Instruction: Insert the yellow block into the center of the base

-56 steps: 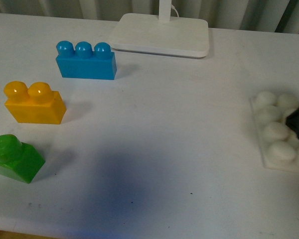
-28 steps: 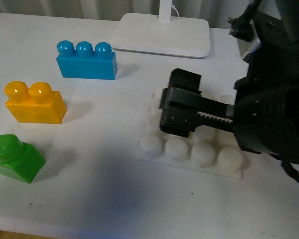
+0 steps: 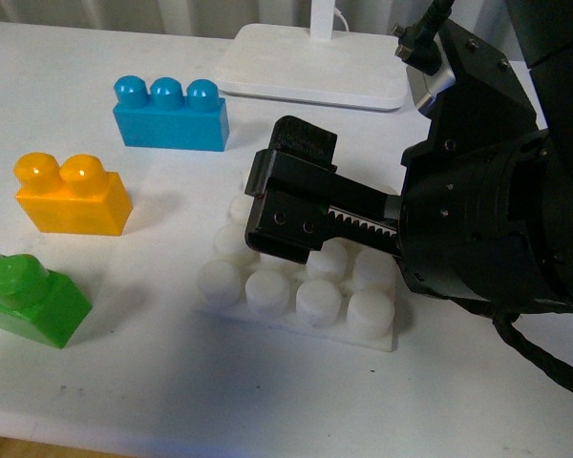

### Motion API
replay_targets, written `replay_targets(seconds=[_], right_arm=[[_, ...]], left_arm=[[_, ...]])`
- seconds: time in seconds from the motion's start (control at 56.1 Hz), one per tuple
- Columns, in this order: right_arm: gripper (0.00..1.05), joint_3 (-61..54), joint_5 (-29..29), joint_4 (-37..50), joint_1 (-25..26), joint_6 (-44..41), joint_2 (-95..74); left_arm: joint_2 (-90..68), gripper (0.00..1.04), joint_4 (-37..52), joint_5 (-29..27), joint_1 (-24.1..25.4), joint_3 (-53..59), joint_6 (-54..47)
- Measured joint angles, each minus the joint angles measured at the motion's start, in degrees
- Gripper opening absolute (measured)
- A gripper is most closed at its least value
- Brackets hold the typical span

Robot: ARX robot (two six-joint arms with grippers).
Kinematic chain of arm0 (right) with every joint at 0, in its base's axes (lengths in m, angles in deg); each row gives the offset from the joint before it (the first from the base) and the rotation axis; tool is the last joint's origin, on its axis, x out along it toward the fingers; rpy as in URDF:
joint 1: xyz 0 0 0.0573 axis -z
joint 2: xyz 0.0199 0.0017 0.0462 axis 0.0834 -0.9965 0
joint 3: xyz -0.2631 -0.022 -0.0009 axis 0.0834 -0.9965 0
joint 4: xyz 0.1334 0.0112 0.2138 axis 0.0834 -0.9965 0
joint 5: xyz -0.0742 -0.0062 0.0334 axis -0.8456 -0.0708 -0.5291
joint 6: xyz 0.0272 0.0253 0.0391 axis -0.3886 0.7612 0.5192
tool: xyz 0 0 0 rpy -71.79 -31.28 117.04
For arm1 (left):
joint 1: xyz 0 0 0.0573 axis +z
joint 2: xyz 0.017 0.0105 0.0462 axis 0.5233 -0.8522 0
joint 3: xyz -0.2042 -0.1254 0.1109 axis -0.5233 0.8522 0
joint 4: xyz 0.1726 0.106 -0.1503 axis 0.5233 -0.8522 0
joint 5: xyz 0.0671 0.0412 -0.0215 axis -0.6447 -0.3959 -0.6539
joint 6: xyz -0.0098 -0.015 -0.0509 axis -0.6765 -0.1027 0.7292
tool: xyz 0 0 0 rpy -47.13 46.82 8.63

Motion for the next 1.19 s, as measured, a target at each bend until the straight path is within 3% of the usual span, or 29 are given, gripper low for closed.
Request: replay_targets(seconds=[0.196,0.499,0.624,0.766,1.015,1.194], right_arm=[[0.96,-3.4,2.3,-0.7,5.5,-5.8,5.5],[0.96,-9.8,5.2,-0.4,15.5,-21.9,24.3],[0.96,-13.0,6.5,0.0,19.0,-24.0,32.4],[0.96,-17.9,10.4,-1.7,27.8,-25.0,46.9],[0.96,-24.0,17.4,-4.0,47.5,-26.5,63.6],[0.94,-25.2,16.4,-2.4,49.2,-27.4,65.1]], left_arm=[[0.0,0.98,0.0,0.0,0.0,0.0,0.0],[0.0,0.98,0.0,0.0,0.0,0.0,0.0],[0.0,0.98,0.0,0.0,0.0,0.0,0.0],[0.0,0.98,0.0,0.0,0.0,0.0,0.0],[0.0,0.98,0.0,0.0,0.0,0.0,0.0],[0.0,0.98,0.0,0.0,0.0,0.0,0.0]])
